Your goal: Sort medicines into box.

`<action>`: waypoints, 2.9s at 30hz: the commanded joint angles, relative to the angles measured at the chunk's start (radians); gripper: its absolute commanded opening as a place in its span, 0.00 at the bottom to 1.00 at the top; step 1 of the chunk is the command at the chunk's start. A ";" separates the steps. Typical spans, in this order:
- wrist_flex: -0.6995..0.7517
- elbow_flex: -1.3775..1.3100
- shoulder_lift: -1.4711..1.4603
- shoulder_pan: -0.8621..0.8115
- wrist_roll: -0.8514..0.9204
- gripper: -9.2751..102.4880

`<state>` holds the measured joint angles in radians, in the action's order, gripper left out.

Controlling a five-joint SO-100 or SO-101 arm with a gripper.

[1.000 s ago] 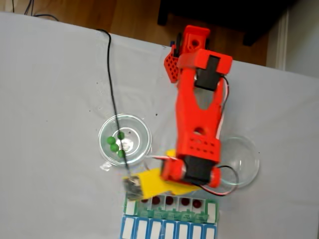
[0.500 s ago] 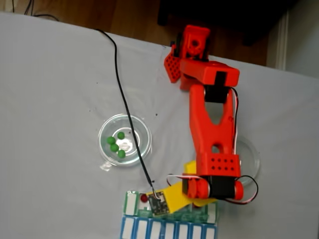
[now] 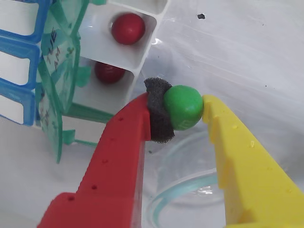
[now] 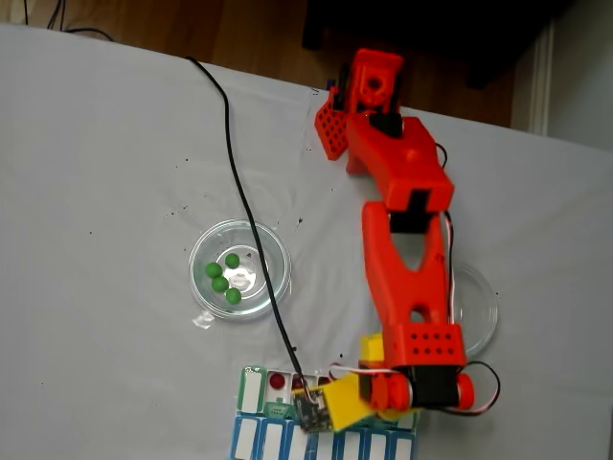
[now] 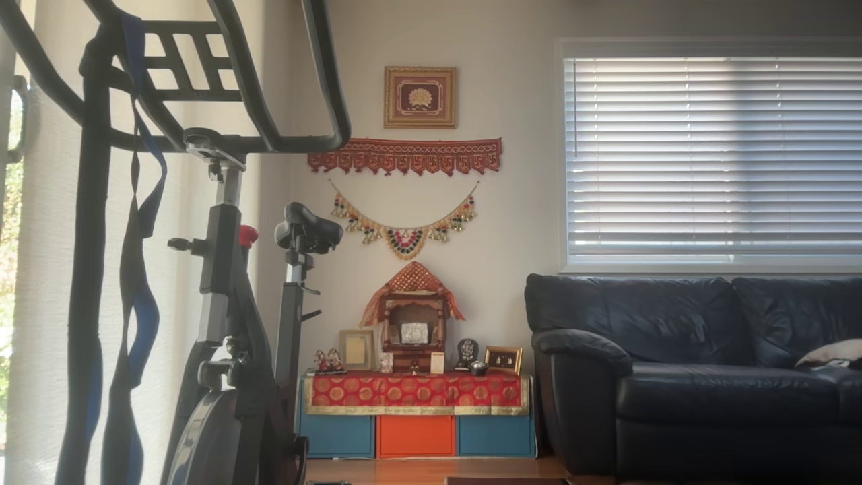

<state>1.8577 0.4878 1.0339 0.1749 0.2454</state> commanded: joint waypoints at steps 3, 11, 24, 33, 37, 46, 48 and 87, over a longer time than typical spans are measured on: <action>0.049 -0.310 -0.037 0.011 -0.034 0.09; 0.049 -0.253 0.020 0.015 -0.055 0.09; 0.049 -0.368 -0.114 0.048 -0.150 0.09; 0.049 -0.437 -0.117 0.025 -0.178 0.09; 0.049 -0.451 -0.083 0.002 -0.183 0.09; 0.049 -0.477 -0.126 0.002 -0.172 0.09; 0.049 -0.485 -0.146 0.003 -0.166 0.09; 0.049 -0.445 -0.150 -0.009 -0.173 0.30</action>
<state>1.8715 0.0445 0.7639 0.1764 0.0598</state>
